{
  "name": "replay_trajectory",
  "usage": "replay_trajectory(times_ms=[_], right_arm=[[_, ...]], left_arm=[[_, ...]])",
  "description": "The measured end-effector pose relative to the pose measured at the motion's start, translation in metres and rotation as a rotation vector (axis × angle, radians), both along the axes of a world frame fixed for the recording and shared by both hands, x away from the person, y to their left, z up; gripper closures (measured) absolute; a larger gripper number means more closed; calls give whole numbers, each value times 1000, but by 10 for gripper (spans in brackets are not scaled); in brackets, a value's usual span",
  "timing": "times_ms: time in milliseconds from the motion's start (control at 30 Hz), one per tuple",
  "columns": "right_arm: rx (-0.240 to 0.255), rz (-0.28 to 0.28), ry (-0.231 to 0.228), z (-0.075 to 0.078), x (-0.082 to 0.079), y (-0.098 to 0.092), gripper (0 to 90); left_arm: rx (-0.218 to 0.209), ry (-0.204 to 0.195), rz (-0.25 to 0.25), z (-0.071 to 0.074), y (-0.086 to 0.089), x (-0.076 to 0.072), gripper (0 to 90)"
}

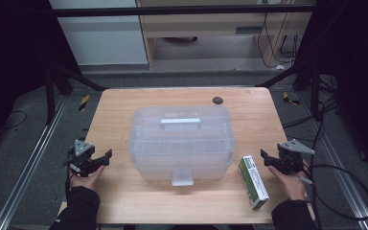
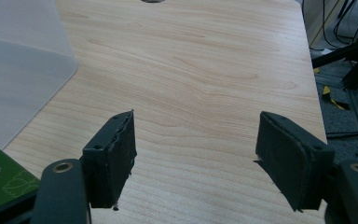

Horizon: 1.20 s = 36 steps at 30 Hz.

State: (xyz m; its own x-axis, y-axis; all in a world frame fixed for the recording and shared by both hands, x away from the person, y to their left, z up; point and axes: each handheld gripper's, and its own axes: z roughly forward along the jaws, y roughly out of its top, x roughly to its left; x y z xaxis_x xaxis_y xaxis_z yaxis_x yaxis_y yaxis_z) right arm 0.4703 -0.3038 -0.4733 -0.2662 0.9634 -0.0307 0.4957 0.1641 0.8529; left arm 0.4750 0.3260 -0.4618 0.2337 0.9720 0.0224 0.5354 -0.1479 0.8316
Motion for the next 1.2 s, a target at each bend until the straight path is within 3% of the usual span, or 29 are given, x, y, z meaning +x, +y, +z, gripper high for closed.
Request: replay_trajectory(times_ms=[267, 400, 633, 767, 1067, 1200], right_arm=[[20, 13, -17, 8, -1, 1, 273], [20, 21, -26, 12, -2, 2, 267], [48, 41, -43, 25, -5, 5, 254], [39, 63, -44, 28, -5, 8, 247], [46, 95, -46, 35, -6, 13, 232], [41, 109, -49, 39, -6, 15, 229]], left_arm=[[27, -20, -12, 6, -1, -2, 340], [17, -15, -47, 11, -1, 0, 350], [26, -50, -80, 23, -2, -3, 364], [7, -61, -124, 29, -4, -4, 345], [25, -89, -167, 48, -9, -8, 317], [22, -88, -200, 57, -11, -10, 351]])
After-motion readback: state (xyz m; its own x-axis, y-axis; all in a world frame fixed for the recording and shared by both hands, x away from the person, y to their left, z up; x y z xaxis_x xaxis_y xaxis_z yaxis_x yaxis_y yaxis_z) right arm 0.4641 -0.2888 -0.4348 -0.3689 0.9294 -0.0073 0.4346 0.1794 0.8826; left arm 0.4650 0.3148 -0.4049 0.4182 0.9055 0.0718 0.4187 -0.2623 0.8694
